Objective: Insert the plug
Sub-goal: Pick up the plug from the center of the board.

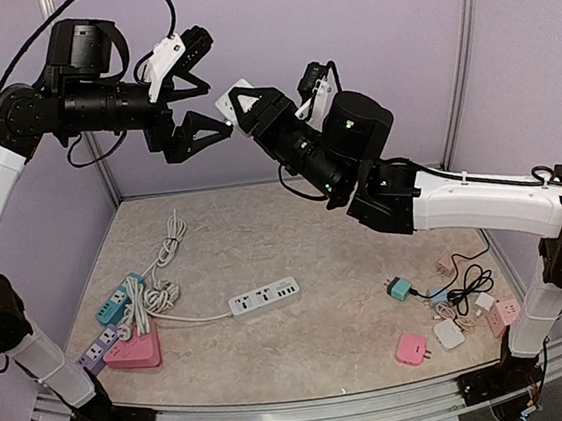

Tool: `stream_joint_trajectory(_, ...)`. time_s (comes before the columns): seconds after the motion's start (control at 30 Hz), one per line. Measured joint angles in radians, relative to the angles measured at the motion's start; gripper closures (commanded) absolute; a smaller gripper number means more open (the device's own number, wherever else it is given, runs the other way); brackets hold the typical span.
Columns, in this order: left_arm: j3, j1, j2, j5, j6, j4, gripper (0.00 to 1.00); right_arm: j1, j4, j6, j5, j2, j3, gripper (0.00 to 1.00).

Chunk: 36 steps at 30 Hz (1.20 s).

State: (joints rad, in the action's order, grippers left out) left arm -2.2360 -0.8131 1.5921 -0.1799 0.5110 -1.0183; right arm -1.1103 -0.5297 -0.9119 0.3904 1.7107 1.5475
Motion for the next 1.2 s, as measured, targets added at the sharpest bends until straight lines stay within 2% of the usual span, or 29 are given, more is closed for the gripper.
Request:
stream_joint_trajectory(0.27,0.012,-0.002,-0.029,0.002,0.035,-0.010,0.01,0.000,0.009,0.010,-0.006,0.000,0.000,1.00)
stream_joint_trajectory(0.5,0.021,-0.013,0.016,0.043,0.040,0.028,0.01,0.000,0.011,0.002,-0.040,0.000,0.006,1.00)
stream_joint_trajectory(0.73,0.025,-0.014,0.044,0.080,0.044,0.066,0.09,0.000,0.012,-0.012,-0.065,0.000,0.008,1.00)
stream_joint_trajectory(0.87,0.026,-0.015,0.050,0.087,0.055,0.076,0.25,0.000,0.011,-0.030,-0.080,0.000,0.010,1.00)
stream_joint_trajectory(1.0,0.027,-0.022,0.057,0.084,0.061,0.076,0.48,0.002,0.013,-0.045,-0.080,0.000,0.013,1.00)
stream_joint_trajectory(1.03,0.028,-0.023,0.058,0.084,0.056,0.077,0.58,0.003,0.012,-0.048,-0.076,0.000,0.014,1.00)
stream_joint_trajectory(1.2,0.028,-0.023,0.058,0.081,0.050,0.082,0.93,0.005,0.013,-0.052,-0.076,0.002,0.019,1.00)
